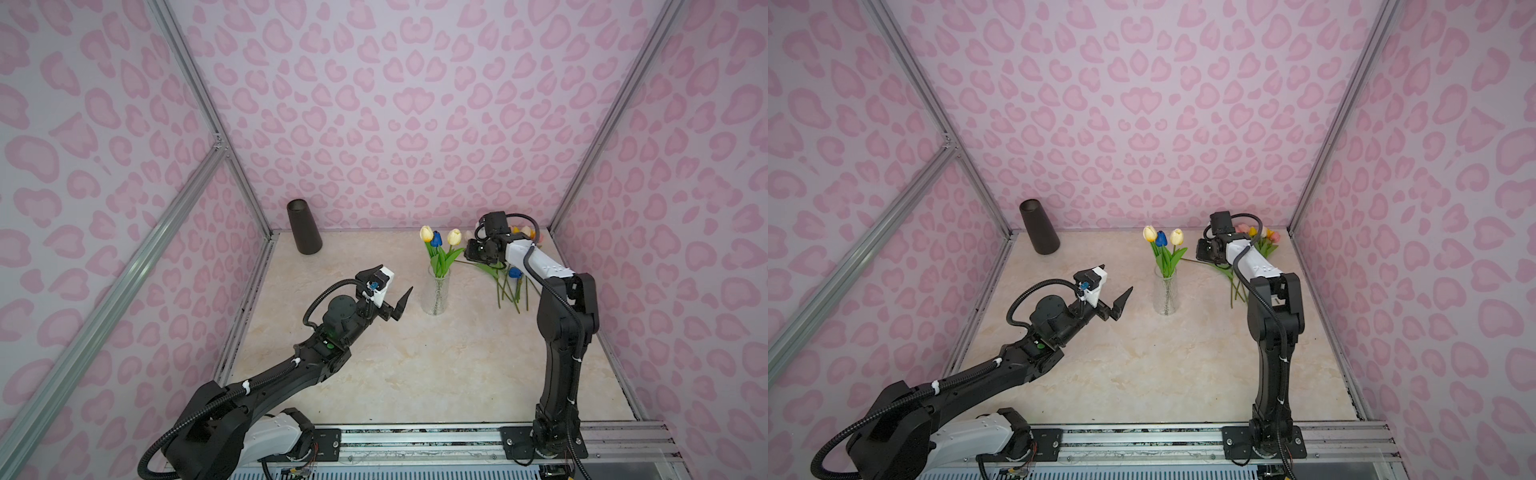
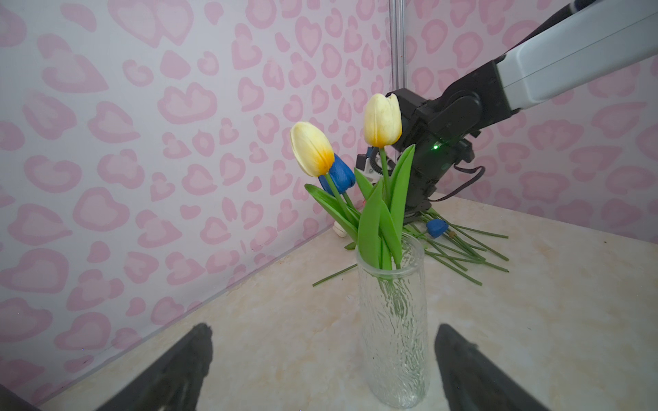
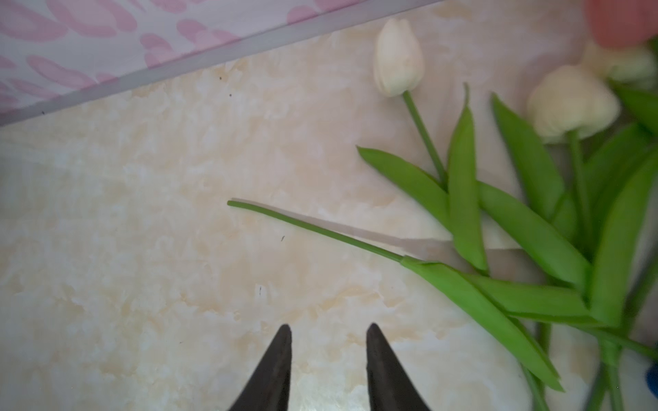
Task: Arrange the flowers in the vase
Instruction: 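Lower the right gripper onto the tulip pile and grasp a blue tulip stem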
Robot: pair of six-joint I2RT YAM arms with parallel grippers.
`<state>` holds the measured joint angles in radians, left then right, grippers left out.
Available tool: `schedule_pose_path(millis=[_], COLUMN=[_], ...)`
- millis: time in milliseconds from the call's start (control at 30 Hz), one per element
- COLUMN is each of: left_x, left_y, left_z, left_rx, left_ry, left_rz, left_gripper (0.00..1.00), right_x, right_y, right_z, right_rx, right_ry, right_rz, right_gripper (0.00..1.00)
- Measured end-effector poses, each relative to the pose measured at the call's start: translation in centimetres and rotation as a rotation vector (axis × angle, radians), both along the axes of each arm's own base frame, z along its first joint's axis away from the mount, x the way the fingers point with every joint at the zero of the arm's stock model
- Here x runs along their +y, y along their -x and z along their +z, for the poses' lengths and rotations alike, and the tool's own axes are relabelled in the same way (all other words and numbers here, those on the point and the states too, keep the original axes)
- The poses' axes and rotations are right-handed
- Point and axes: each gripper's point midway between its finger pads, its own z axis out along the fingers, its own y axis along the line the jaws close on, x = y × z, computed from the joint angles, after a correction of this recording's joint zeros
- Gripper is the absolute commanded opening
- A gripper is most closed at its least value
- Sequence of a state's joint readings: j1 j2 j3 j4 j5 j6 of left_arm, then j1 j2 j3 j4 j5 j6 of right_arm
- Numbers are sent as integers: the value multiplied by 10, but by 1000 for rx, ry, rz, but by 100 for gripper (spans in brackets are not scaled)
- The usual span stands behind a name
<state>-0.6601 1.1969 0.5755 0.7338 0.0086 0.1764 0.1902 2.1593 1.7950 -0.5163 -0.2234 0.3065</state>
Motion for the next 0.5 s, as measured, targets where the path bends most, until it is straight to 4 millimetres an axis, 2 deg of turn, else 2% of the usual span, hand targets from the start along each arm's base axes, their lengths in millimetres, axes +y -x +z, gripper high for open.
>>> schedule_pose_path(millis=[100, 200, 267, 500], left_x=[0, 1, 2, 3], left_y=[0, 1, 2, 3], left_z=[0, 2, 4, 4], left_rx=[1, -3, -8, -9], left_ry=[0, 3, 6, 7], left_rz=[0, 0, 0, 1], left_gripper=[98, 98, 98, 98], right_x=[15, 5, -1, -10], right_y=[-12, -25, -23, -10], right_z=[-14, -34, -43, -53], right_rx=[27, 62, 94, 128], right_ry=[54, 167, 223, 385], right_rz=[49, 105, 169, 449], right_gripper=[41, 41, 41, 43])
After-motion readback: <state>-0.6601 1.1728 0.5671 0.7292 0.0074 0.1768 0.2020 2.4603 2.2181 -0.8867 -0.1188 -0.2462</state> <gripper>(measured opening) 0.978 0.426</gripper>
